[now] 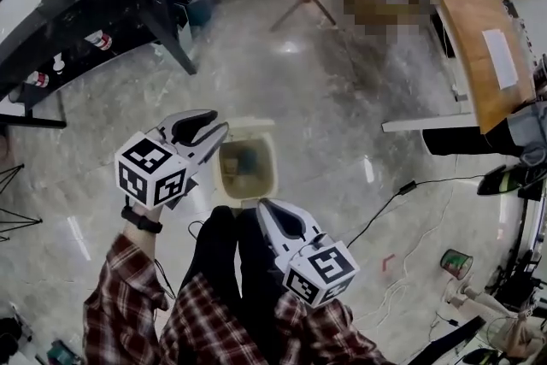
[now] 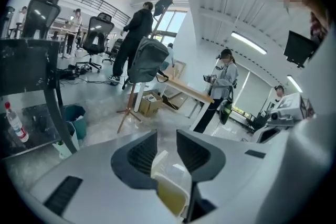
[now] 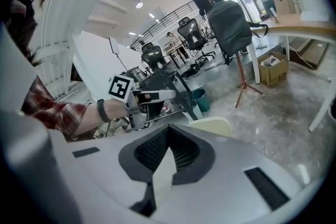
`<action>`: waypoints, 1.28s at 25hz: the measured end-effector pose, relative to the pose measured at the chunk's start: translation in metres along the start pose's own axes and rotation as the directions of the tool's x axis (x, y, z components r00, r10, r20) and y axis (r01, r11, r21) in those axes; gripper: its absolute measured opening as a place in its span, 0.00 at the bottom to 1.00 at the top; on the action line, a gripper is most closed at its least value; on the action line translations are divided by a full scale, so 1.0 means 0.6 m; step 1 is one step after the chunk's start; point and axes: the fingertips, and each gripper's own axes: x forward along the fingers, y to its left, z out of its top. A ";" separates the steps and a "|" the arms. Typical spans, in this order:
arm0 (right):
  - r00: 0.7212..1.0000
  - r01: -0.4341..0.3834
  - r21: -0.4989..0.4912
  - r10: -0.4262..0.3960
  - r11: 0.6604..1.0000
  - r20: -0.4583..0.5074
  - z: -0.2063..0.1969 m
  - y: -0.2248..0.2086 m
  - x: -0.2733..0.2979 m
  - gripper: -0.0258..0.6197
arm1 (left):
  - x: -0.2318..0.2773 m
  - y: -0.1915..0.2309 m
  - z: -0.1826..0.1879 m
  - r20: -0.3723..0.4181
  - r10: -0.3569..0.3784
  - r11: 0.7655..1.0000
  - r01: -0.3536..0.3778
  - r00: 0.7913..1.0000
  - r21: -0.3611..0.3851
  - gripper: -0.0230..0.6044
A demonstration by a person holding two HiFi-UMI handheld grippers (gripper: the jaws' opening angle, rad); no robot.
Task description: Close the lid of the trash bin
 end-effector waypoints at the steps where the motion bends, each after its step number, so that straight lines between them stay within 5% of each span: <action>1: 1.000 0.000 0.009 0.000 1.000 0.003 -0.005 -0.006 0.003 0.06 | 0.017 0.008 -0.011 -0.031 -0.018 1.000 0.018 0.999 0.007 0.21; 9: 0.999 0.040 0.106 -0.043 0.994 0.021 -0.064 -0.091 0.034 0.06 | 0.101 0.074 -0.104 -0.207 -0.148 0.989 0.149 0.967 -0.010 0.21; 20: 1.000 0.007 0.152 -0.003 0.988 -0.025 -0.135 -0.103 0.066 0.06 | 0.158 0.101 -0.182 -0.359 -0.293 0.952 0.307 0.886 -0.019 0.21; 32: 1.000 0.028 0.149 -0.026 0.988 -0.017 -0.123 -0.131 0.067 0.06 | 0.156 0.057 -0.224 -0.416 -0.440 0.895 0.426 0.796 -0.132 0.20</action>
